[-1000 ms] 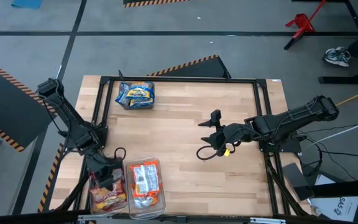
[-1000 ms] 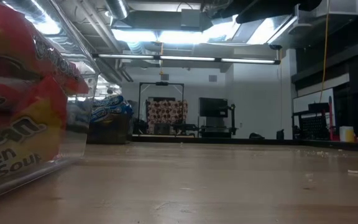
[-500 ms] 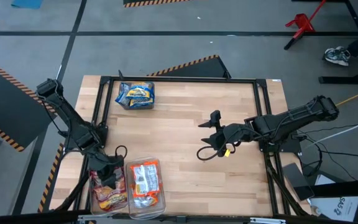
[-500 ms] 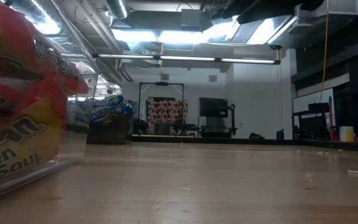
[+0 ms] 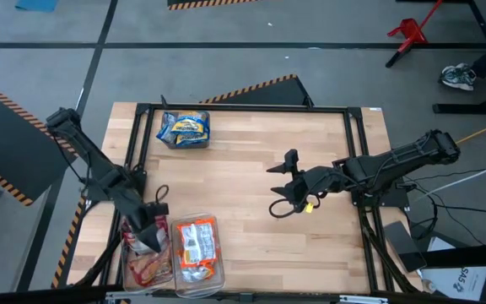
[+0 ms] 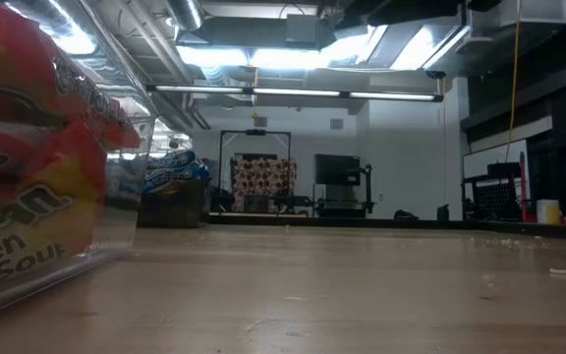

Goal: Sort Maruchan noodles
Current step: Put the red noodle pack into the left transparent bin, then return to Home Position

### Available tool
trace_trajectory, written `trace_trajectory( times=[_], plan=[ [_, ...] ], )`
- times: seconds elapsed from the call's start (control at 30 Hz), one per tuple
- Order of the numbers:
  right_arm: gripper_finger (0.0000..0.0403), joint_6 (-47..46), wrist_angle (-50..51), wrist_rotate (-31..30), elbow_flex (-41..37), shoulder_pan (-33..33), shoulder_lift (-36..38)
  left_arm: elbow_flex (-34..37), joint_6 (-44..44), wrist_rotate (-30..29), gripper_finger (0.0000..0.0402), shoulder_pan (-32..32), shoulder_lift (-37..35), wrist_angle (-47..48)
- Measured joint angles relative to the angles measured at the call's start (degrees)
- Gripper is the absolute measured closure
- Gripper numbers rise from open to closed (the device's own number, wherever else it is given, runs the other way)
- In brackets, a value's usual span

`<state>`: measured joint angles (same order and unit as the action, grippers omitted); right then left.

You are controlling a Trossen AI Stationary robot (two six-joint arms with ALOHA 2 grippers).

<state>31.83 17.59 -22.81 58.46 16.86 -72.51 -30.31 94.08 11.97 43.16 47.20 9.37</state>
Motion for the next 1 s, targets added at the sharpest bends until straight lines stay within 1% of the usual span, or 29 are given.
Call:
trace_trajectory(
  times=[0.17, 0.27, 0.3, 0.33, 0.4, 0.47, 0.53, 0.57, 0.6, 0.63, 0.67, 0.7, 0.73, 0.8, 0.83, 0.9, 0.93, 1.0],
  plan=[
    [0.0127, 0.99, -1.52, -0.03, 0.0, 0.0, 0.02, -1.79, 0.58, -2.15, 0.0287, -1.5, -4.64, 0.42],
    [0.0127, 0.93, -1.19, -0.08, 0.0, 0.0, 0.02, -1.79, 3.83, 1.55, 0.0287, -1.57, -7.34, 0.91],
    [0.0127, 0.55, -1.23, -0.13, 0.0, 0.0, 0.02, -1.79, 4.86, 1.88, 0.0287, -1.53, -8.56, 1.13],
    [0.0127, 0.16, -1.43, -0.14, 0.0, 0.0, 0.09, -1.76, 5.67, 0.84, 0.0287, -1.69, -9.94, 1.29],
    [0.0127, 0.08, -2.68, -0.84, 0.0, 0.0, 0.56, -1.78, 5.94, -3.93, 0.0287, -2.23, -12.84, 1.24],
    [0.0127, 0.74, -4.49, -4.42, 0.08, 0.02, 0.79, -1.78, 2.68, -9.01, 0.0287, -2.95, -15.59, 0.58],
    [0.0127, 3.07, -3.84, -10.11, 0.02, 0.07, 1.01, -1.79, -2.0, -14.09, 0.0287, -3.88, -18.17, -0.14],
    [0.0127, 2.83, -3.97, -13.56, 0.02, 0.04, 1.01, -1.77, -4.12, -15.89, 0.0287, -4.45, -19.57, -0.13],
    [0.0127, 1.32, -4.05, -17.12, 0.02, 0.06, 1.05, -1.76, -5.77, -16.86, 0.0287, -5.1, -21.03, 0.03],
    [0.0127, 0.35, -4.28, -19.37, -0.01, 0.07, 1.35, -1.76, -7.34, -17.06, 0.0287, -5.64, -22.58, 0.0],
    [0.0127, 0.1, -4.75, -19.59, -0.07, 0.05, 2.03, -1.76, -8.81, -17.03, 0.0287, -6.19, -24.03, -0.11],
    [0.0127, -0.31, -5.88, -17.76, -0.07, -0.07, 2.91, -1.76, -10.21, -17.0, 0.0287, -6.63, -25.48, -0.1],
    [0.0127, -1.46, -6.98, -14.14, -0.07, -0.1, 4.31, -1.76, -11.92, -17.02, 0.0287, -6.98, -26.84, -0.06],
    [0.0127, -3.93, -7.66, -4.15, -0.07, -1.17, 8.35, -1.76, -18.59, -17.96, 0.0287, -7.41, -29.35, 0.17],
    [0.0127, -5.55, -8.27, 1.01, -0.01, -2.15, 10.55, -1.76, -24.95, -19.24, 0.0287, -7.43, -30.54, -0.37],
    [0.0127, -8.91, -5.81, 7.73, -0.01, -4.41, 16.08, -1.76, -40.76, -20.6, 0.0287, -7.43, -32.79, -2.53],
    [0.0127, -10.55, -4.37, 10.0, -0.01, -5.76, 18.78, -1.76, -46.3, -20.29, 0.0287, -7.43, -33.78, -3.92],
    [0.0127, -13.83, -0.3, 12.3, 0.05, -8.37, 24.2, -1.69, -54.15, -18.11, 0.0287, -7.43, -36.33, -5.77]
  ],
)
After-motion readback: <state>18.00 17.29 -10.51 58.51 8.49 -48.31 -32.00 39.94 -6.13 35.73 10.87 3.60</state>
